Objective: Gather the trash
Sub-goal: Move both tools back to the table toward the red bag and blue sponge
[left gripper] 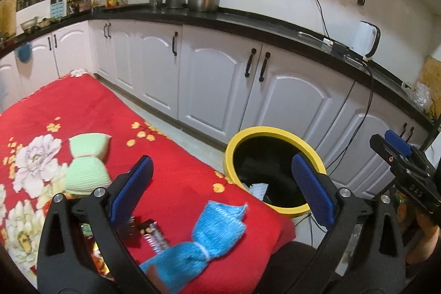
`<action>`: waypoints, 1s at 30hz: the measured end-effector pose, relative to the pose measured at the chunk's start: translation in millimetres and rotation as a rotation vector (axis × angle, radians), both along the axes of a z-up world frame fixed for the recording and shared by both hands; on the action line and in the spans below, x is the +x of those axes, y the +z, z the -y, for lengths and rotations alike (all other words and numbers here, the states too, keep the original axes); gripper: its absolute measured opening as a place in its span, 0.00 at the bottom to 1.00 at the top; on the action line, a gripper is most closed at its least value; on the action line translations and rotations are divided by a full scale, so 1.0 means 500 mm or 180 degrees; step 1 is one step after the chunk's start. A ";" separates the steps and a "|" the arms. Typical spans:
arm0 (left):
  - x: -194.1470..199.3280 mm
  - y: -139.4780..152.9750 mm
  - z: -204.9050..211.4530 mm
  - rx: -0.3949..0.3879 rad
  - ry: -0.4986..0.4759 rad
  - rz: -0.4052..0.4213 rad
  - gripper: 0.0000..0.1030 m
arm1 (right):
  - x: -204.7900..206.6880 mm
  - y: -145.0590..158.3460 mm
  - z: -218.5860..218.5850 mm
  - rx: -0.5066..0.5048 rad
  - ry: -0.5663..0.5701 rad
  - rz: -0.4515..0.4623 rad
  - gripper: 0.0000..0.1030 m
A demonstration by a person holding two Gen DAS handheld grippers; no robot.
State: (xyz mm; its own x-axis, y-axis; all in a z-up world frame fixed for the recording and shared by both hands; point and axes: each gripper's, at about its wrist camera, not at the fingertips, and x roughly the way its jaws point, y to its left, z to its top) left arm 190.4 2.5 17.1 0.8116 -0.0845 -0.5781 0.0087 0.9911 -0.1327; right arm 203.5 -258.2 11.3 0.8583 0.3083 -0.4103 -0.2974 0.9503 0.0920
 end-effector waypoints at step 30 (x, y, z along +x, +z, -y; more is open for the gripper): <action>-0.154 0.034 -0.246 -0.0080 0.0855 0.0171 0.90 | -0.075 0.015 -0.183 -0.0048 0.0692 -0.0015 0.86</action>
